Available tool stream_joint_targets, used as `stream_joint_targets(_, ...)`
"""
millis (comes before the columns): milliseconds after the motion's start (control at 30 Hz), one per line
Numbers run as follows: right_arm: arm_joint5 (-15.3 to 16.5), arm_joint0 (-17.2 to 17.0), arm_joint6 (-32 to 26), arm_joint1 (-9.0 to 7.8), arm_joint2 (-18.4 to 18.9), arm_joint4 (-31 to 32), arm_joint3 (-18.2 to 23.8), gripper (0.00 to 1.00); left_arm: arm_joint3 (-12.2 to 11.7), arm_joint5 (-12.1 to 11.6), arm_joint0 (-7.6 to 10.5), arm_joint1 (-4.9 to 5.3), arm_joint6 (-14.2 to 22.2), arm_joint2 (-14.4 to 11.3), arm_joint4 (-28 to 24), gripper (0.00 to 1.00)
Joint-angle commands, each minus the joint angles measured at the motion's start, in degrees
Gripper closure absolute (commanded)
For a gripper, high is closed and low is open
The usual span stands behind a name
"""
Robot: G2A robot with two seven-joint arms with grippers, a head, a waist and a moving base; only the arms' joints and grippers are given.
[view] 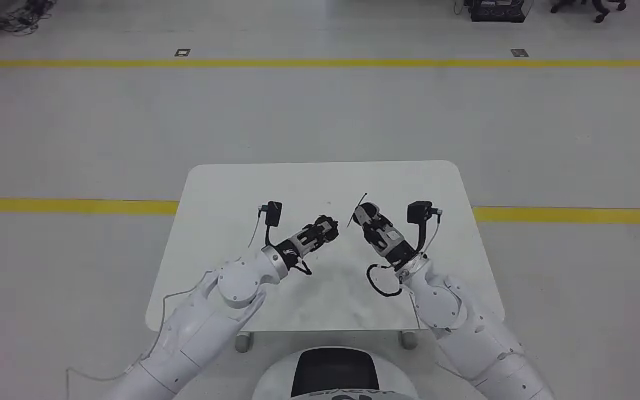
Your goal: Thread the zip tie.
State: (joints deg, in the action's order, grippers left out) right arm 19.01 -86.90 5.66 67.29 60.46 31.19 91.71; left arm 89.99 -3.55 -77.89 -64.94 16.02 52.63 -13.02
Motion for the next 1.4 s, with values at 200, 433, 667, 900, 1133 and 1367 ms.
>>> stream_joint_targets(200,0.5,1.1,3.5,0.91,-1.7,-0.3,-2.0,1.00,0.0,0.1,0.05,-0.03,0.3,0.0,0.0,1.00)
stream_joint_targets(433,0.5,2.3,4.0,1.37,-2.8,-0.6,-3.7,1.00,0.0,0.1,0.05,-0.03,0.3,0.0,0.0,1.00)
stream_joint_targets(667,0.5,2.8,3.8,1.59,-3.2,-1.4,-4.5,1.00,0.0,0.1,0.05,-0.03,0.3,0.0,0.0,1.00)
stream_joint_targets(900,0.5,2.9,4.1,1.62,-3.6,-1.6,-4.3,1.00,0.0,0.1,0.05,-0.03,0.3,0.0,0.0,1.00)
stream_joint_targets(1133,0.5,2.8,4.4,1.45,-3.8,-1.5,-3.9,1.00,0.0,0.1,0.05,-0.03,0.3,0.0,0.0,1.00)
stream_joint_targets(1367,0.5,2.6,4.7,1.34,-3.8,-1.3,-3.9,1.00,0.0,0.1,0.05,-0.03,0.3,0.0,0.0,1.00)
